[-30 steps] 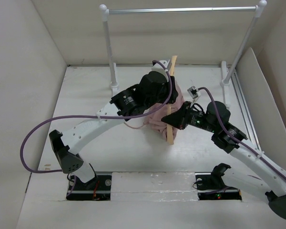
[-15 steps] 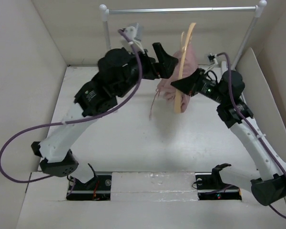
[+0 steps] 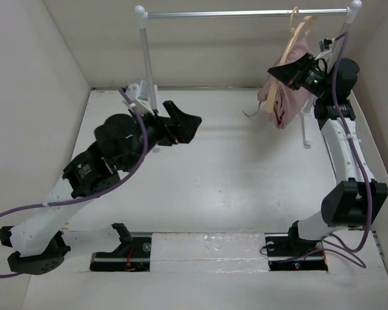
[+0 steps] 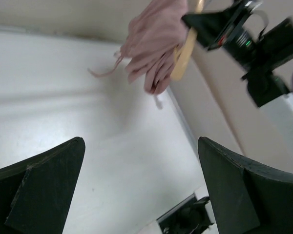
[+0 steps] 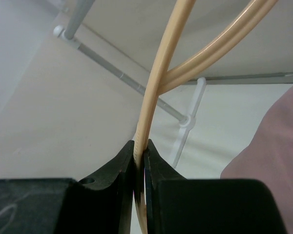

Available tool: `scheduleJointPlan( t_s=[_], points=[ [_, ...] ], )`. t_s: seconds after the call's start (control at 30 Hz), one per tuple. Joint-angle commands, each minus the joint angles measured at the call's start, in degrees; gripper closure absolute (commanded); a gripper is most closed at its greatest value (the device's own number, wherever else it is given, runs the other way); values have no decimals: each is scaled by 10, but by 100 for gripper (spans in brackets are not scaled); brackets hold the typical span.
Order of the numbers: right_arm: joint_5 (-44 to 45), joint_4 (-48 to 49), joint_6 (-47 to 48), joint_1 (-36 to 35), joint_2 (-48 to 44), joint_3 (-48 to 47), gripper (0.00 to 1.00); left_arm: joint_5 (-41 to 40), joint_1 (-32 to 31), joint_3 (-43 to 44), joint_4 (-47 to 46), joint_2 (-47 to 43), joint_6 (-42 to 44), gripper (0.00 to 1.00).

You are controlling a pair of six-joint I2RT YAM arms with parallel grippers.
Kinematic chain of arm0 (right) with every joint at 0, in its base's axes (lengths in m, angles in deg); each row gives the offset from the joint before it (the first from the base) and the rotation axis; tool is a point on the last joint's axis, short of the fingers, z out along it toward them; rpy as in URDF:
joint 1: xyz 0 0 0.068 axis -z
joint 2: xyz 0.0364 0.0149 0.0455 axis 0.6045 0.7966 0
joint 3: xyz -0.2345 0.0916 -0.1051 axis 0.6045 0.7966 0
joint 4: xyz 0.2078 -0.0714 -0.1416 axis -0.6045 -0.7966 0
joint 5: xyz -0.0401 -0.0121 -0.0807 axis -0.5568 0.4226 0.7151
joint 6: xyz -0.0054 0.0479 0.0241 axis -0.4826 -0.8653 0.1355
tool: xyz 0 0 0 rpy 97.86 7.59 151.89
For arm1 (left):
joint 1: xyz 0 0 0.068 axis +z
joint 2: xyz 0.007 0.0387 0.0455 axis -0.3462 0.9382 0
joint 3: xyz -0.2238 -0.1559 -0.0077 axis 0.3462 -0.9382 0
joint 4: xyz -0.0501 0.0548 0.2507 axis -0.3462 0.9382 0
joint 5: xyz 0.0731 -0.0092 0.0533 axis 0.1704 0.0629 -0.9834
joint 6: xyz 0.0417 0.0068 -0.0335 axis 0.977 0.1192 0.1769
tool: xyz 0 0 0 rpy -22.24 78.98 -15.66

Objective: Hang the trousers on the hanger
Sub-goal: Place the hanger at the clothesline.

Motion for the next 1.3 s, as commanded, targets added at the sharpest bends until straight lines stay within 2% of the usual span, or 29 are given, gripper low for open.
scheduleJointPlan(
  t_s=[0.0,0.1,0.27,0.53,0.77,0.83,0.87,0.93,0.97,1.07,1.13,1.17,1.27],
  points=[
    [-30,134,-14,16,9,-63,100,1,1,-46,-5,-9,-34,1],
    [-31,162,-43,41,48,-87,100,6,1,-63,0,-13,-42,1],
    [-55,267,-125,79,107,-115,100,18,1,-105,-1,-23,-64,1],
    [-64,270,-147,136,151,-143,100,27,1,-170,-1,-56,-102,1],
    [-79,303,-167,171,154,-90,100,18,1,-197,4,-57,-118,1],
    [-80,305,-165,178,151,-74,87,18,1,-202,5,-55,-120,1],
    [-84,306,-164,183,148,-61,68,17,1,-202,7,-54,-121,1],
    [-93,300,-157,183,148,-58,58,16,1,-200,8,-53,-121,1],
    [-97,293,-152,188,148,-62,48,15,1,-199,8,-52,-120,1],
    [-100,253,-124,194,143,-73,45,16,1,-193,9,-46,-116,1],
    [-101,224,-109,194,136,-84,31,19,1,-190,6,-42,-114,1],
    [-102,217,-101,200,123,-81,17,20,1,-190,6,-42,-114,1],
    [-96,189,-66,207,92,-67,0,16,1,-191,4,-46,-111,1]
  ],
)
